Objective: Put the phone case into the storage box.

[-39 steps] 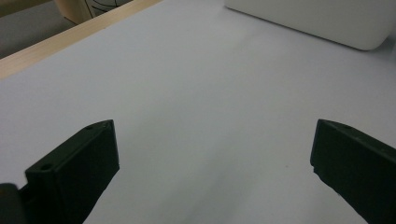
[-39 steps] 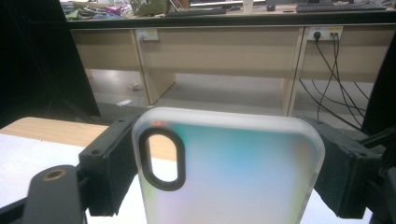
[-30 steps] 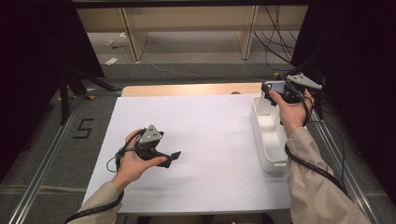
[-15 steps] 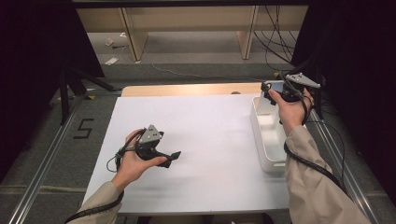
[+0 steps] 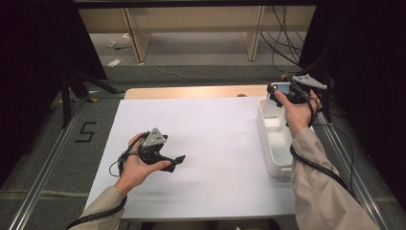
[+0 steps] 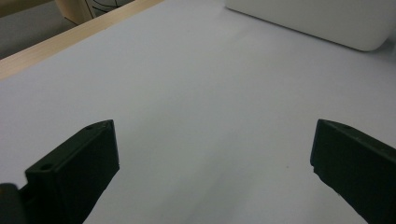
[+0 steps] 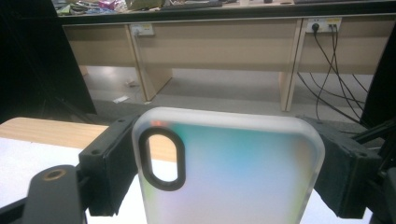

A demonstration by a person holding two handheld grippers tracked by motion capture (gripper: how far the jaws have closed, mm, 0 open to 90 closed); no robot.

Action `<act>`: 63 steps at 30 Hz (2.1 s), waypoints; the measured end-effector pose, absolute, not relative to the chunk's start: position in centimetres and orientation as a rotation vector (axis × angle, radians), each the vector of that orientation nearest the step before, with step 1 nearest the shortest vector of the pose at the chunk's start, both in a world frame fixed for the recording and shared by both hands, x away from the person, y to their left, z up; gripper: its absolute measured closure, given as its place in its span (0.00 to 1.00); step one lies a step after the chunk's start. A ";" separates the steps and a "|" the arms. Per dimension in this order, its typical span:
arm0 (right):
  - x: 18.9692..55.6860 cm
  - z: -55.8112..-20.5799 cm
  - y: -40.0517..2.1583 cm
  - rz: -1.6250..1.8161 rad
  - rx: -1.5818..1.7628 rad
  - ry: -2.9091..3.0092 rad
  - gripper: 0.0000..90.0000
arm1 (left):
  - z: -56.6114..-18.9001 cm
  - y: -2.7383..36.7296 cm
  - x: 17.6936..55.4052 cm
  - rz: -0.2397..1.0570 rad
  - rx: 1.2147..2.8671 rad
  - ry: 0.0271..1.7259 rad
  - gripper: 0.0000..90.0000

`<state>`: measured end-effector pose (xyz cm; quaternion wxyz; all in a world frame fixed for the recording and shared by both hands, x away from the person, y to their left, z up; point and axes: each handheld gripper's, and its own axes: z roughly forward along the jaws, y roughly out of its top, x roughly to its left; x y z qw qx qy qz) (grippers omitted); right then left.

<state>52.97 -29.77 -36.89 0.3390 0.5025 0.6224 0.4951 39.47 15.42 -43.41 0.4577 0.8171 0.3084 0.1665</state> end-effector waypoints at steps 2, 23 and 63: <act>53.0 -36.9 -29.7 1.290 1.310 1.621 0.21 | -43.4 15.4 39.5 0.410 2.014 0.761 0.00; 53.5 -37.1 -29.4 1.276 1.306 1.627 0.21 | -43.4 15.4 39.5 0.410 2.014 0.761 0.00; 54.7 -37.1 -29.7 1.243 1.324 1.619 0.21 | -43.5 15.4 39.5 0.408 2.012 0.760 0.01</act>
